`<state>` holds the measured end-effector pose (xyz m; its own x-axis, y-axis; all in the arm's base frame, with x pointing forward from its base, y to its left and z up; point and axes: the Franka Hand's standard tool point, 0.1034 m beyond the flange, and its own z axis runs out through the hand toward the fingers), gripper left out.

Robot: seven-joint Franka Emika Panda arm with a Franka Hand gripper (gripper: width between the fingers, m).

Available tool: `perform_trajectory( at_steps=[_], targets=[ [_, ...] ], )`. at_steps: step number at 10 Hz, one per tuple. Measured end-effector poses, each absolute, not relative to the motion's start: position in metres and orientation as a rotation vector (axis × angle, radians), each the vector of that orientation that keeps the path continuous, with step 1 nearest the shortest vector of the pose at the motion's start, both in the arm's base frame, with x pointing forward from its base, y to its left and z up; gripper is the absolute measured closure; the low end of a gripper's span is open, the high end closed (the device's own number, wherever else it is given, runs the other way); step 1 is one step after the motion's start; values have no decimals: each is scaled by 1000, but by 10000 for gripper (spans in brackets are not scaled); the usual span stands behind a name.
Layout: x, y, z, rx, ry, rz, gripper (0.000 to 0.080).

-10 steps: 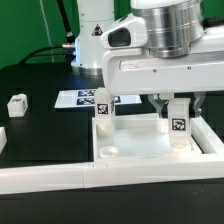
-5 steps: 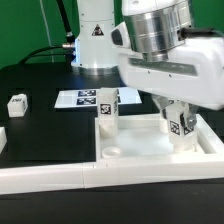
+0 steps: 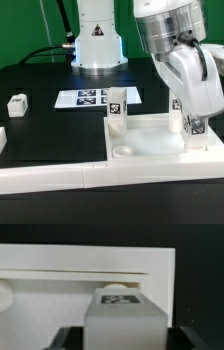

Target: Assemble square table

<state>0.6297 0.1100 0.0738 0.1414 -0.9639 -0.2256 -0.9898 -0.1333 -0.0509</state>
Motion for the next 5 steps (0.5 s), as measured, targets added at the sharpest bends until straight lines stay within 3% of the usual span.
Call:
perform_trajectory(
  at_steps=[2,5],
  targets=[
    [624,116,73,-2551,1544,168,184],
    [625,114,72,-2713,1247,129,160]
  ],
)
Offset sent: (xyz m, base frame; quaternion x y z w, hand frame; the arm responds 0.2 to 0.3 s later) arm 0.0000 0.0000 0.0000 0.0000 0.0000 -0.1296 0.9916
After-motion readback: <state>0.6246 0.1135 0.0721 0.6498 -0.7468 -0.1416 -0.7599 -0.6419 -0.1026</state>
